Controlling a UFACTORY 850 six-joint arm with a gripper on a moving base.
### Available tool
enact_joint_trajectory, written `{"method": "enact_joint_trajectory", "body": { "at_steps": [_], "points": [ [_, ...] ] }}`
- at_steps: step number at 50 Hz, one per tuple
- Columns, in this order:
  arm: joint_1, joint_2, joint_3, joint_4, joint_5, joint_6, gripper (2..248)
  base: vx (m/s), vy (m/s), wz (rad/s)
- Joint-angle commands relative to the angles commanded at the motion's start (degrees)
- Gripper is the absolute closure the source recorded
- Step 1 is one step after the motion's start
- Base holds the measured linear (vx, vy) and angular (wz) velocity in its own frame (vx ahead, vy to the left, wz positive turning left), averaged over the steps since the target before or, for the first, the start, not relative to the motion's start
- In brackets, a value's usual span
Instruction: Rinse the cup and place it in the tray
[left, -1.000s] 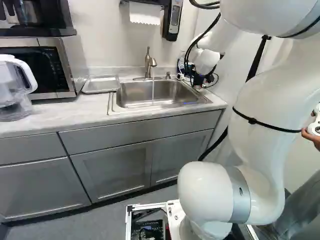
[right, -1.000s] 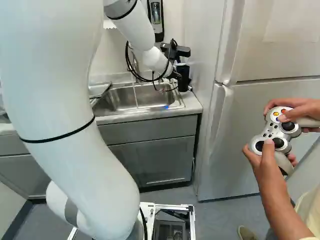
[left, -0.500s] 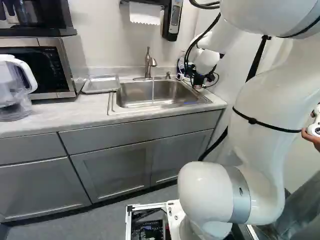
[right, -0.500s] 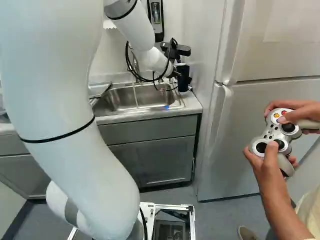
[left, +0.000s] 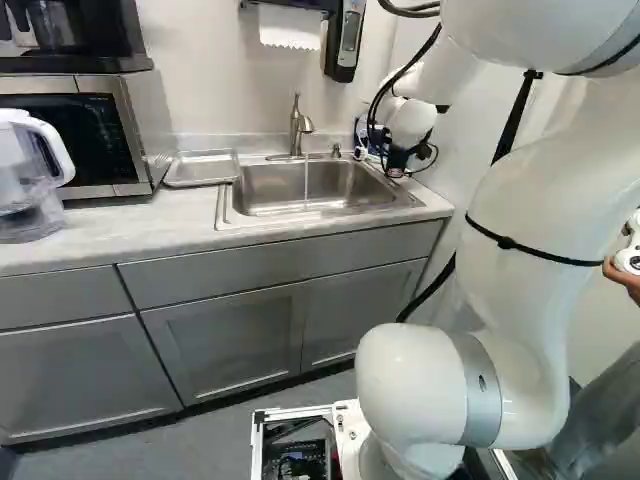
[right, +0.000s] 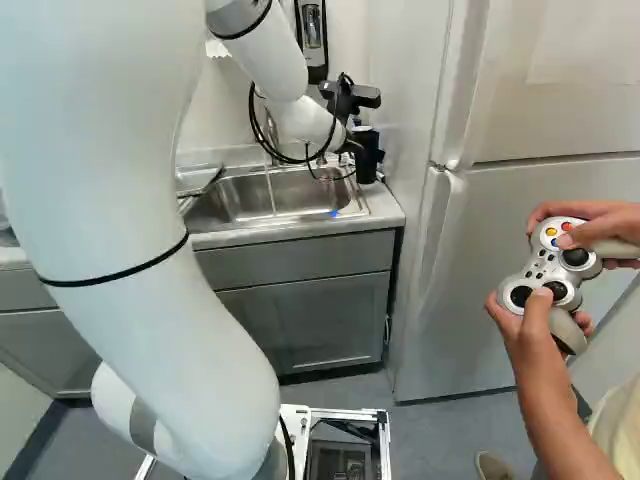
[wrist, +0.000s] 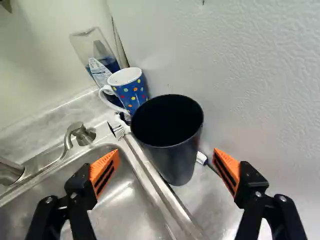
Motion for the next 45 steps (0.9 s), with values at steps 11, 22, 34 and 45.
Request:
{"method": "enact_joint_trajectory", "body": {
  "at_steps": [11, 22, 34, 45],
  "points": [
    [0.7, 0.4, 0.4, 0.0, 0.0, 0.0, 3, 0.0, 0.0, 0.0],
    [1.1, 0.6, 0.6, 0.0, 0.0, 0.0, 3, 0.0, 0.0, 0.0],
    [1.1, 0.6, 0.6, 0.8, 0.0, 0.0, 3, 0.0, 0.0, 0.0],
    [1.1, 0.6, 0.6, 2.2, 0.0, 0.0, 3, 0.0, 0.0, 0.0]
  ]
}}
